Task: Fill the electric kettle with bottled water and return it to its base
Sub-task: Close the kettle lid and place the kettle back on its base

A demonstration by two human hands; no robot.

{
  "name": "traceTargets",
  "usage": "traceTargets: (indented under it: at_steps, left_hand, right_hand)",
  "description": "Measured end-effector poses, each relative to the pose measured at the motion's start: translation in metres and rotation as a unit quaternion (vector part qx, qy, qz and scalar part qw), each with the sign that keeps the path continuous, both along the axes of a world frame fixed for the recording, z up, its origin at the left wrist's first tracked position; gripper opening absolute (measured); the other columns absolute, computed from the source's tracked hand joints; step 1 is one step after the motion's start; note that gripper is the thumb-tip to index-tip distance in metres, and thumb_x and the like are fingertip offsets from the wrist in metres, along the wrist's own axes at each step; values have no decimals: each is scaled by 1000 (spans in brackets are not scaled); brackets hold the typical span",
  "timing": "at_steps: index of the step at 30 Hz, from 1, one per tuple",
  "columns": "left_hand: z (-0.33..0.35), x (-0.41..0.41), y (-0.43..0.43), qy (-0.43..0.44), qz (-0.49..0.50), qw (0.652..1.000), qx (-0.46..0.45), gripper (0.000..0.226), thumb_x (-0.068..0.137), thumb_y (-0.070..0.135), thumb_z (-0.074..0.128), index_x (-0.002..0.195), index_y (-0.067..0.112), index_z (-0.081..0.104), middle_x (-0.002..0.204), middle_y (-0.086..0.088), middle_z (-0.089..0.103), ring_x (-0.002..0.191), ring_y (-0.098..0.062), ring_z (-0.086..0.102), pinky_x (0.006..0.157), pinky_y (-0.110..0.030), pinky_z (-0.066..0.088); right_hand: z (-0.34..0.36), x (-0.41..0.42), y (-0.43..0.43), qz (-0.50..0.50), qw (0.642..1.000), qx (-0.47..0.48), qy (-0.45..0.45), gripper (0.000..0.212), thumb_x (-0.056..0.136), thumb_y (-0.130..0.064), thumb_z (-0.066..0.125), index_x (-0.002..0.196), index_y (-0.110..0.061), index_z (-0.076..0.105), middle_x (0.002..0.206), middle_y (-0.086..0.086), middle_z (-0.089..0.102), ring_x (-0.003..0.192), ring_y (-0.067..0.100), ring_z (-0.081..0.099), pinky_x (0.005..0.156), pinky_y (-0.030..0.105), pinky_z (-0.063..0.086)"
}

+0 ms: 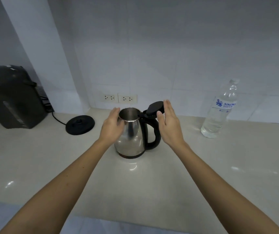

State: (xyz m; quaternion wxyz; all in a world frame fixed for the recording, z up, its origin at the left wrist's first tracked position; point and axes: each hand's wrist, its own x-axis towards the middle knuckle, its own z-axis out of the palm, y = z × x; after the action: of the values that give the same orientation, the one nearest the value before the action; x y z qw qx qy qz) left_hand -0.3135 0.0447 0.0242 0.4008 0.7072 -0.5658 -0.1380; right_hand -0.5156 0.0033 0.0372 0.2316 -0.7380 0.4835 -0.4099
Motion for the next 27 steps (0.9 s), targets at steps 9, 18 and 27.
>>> traceTargets:
  at_steps: [9,18,27]
  left_hand:
    - [-38,32,-7,-57,-113,987,97,75,95,37,49,153,30,2,161,-1,15,136,-31,42,107,-50,41]
    - [-52,23,-7,10,-79,992,97,74,92,44,50,149,24,8,158,-7,24,137,-26,42,106,-47,43]
    - [-62,28,-7,-3,-80,994,69,81,92,46,52,153,30,0,159,1,22,142,-19,34,111,-45,37]
  right_hand:
    - [-3,25,19,-84,996,28,1,66,100,-29,40,153,-12,4,162,0,3,148,10,6,108,13,6]
    - [-8,32,9,-111,985,69,-111,80,93,-35,54,153,-23,2,135,-3,53,101,15,53,103,33,42]
    - [-19,40,-6,-66,975,72,-200,75,93,-36,54,152,-28,9,140,-4,54,121,12,55,109,33,40]
